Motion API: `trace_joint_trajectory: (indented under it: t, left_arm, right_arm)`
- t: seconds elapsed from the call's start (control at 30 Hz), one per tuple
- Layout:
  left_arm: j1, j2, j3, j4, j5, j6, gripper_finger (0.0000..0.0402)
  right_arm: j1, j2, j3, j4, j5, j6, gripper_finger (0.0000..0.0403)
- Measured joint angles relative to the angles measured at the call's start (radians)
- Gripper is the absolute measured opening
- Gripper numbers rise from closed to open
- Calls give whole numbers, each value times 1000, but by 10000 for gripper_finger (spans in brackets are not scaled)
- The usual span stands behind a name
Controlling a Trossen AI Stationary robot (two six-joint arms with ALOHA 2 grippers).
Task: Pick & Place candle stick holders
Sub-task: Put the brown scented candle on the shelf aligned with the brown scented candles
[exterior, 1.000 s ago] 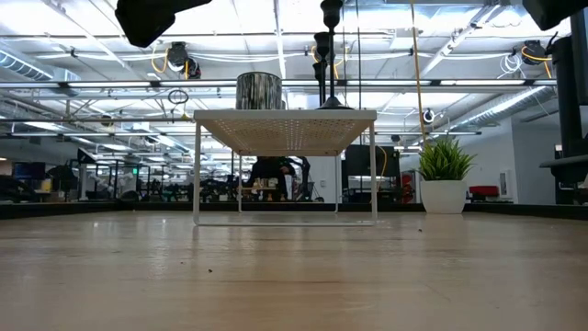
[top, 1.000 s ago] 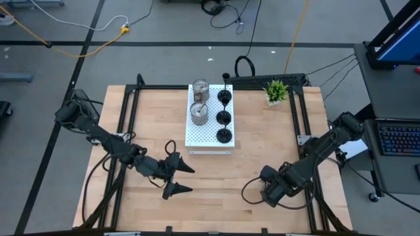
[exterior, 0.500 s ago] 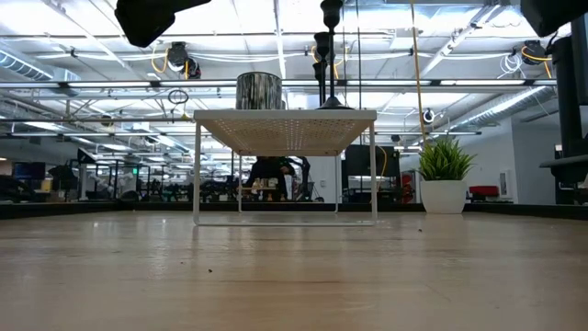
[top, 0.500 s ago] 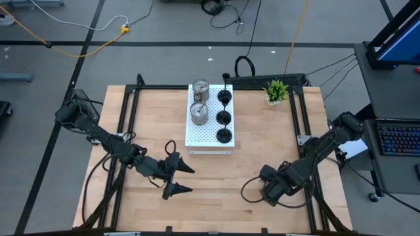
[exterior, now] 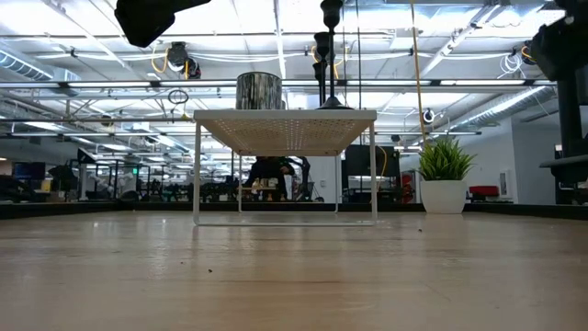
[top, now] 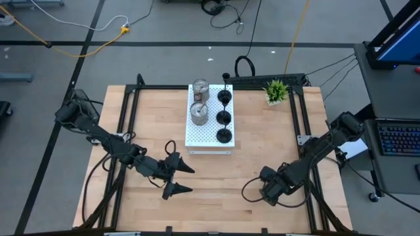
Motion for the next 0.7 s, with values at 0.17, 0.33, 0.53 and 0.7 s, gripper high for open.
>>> trace_joint_trajectory:
  t: [0.17, 0.33, 0.53, 0.7]
  left_arm:
    - [0, 0, 0, 0, 0, -3, 395]
    - [0, 0, 0, 0, 0, -13, 395]
    - [0, 0, 0, 0, 0, -14, 395]
    - [0, 0, 0, 0, 0, -14, 395]
  right_arm:
    - [-5, 0, -51, 48, -1, 1, 396]
    - [-6, 0, -57, 59, -1, 21, 396]
    - [-6, -5, -57, 62, -54, 27, 396]
    - [-6, -5, -57, 66, -54, 10, 396]
